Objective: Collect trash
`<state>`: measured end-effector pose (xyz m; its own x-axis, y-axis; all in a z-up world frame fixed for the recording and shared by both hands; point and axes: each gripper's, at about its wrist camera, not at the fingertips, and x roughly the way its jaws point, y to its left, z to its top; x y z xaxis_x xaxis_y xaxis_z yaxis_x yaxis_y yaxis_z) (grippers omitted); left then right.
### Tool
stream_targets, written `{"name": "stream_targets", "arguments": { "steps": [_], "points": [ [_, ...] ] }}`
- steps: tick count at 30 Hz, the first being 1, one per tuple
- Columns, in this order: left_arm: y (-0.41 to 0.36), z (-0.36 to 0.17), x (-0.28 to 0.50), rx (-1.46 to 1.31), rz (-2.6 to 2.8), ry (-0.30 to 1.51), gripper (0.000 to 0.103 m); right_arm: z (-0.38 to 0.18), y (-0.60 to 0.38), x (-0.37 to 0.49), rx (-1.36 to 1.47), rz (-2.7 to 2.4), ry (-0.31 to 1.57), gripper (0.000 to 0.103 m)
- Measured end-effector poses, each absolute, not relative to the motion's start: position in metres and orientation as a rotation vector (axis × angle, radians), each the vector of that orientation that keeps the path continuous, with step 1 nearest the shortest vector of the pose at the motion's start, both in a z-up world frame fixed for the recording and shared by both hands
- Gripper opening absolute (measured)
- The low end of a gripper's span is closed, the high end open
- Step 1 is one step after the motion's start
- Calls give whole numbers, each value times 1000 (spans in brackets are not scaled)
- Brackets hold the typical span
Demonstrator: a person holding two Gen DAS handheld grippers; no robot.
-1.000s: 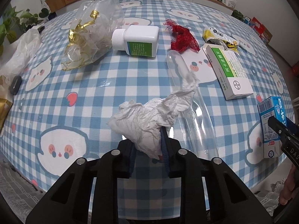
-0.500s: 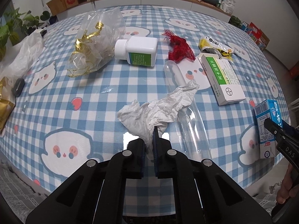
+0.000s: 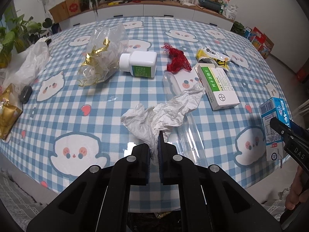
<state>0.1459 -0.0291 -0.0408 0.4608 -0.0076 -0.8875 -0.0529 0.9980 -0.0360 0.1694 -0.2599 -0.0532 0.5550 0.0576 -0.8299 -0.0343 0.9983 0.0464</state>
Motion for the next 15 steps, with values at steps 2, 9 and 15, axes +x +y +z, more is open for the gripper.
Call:
{"name": "stream_targets", "arguments": {
  "steps": [2,9,15],
  "points": [
    [-29,-40,141,-62,25,1089,6,-52,-258,166,25,57,977,61],
    [-30,-39,120,-88,8,1082,6,-43,-250,147,37,69,944,61],
    [-28,-38,102,-104,8,1075,6,-36,-247,129,56,70,915,61]
  ]
}}
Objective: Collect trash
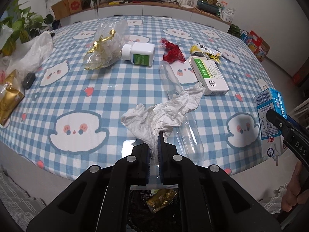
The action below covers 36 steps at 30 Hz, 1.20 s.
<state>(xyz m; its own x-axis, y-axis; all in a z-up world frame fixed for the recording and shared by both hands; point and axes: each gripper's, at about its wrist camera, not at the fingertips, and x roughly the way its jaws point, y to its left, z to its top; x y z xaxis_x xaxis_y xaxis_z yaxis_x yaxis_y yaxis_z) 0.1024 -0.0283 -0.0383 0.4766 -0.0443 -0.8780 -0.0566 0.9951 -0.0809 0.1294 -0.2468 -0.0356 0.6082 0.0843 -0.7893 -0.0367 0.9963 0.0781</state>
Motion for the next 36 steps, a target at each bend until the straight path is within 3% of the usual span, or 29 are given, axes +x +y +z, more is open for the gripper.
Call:
{"name": "stream_targets", "arguments": {
  "steps": [36],
  "points": [
    [-21,-51,-12,-160,-3,1027,6,-40,-232,14,86,77,857,61]
  ]
}}
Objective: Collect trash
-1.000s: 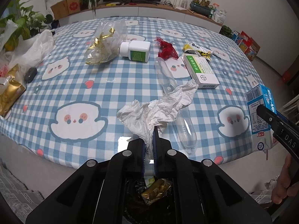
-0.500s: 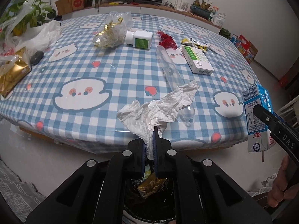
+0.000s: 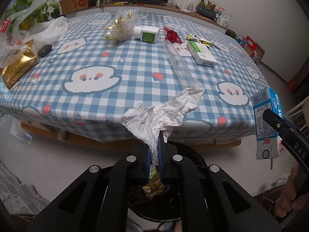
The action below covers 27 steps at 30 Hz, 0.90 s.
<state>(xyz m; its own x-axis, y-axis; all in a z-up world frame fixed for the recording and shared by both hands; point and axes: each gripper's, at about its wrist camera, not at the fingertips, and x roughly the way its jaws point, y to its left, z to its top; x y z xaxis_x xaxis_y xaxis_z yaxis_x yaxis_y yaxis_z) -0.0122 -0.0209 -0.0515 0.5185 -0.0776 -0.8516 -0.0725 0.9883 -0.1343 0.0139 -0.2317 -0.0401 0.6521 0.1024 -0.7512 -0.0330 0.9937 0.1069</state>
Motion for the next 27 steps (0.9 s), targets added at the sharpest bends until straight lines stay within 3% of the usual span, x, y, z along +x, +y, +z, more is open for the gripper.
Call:
{"name": "stream_targets", "arguments": {
  "steps": [27],
  "points": [
    [-54,-84,-82,-157,-16,1044,6,-83,-232,-56,35,82,924,61]
  ]
}}
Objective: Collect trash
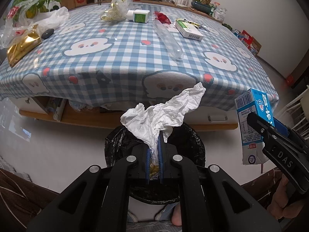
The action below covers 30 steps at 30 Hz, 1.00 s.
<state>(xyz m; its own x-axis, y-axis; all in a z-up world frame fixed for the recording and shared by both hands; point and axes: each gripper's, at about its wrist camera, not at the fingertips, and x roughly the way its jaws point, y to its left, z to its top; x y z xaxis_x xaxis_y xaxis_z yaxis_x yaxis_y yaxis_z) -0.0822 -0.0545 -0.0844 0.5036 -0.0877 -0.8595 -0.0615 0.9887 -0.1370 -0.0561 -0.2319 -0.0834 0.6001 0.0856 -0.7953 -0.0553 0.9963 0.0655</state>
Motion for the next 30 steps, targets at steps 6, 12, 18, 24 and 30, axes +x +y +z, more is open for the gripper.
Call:
{"name": "stream_targets", "arguments": {
  "steps": [6,12,18,24,30],
  "points": [
    [-59,-105,-85,-158,-5,1082,6,-102,-238,-60,40,51,968,61],
    [-66,-120,-81,-140,-11,1108,6,-117,-242,-57,29,44,992,61],
    [-70,-137,-74,-126,-20,1128,6,-137,-246,-45,29,39,1031,61],
    [-71,-154,-67,-116,-26,1151,6,-151,-247,-36,32,56,1054,61],
    [-83,-179,-56,-95,-39,1192,6,-165,-254,-28,32,54,1068,61]
  ]
}}
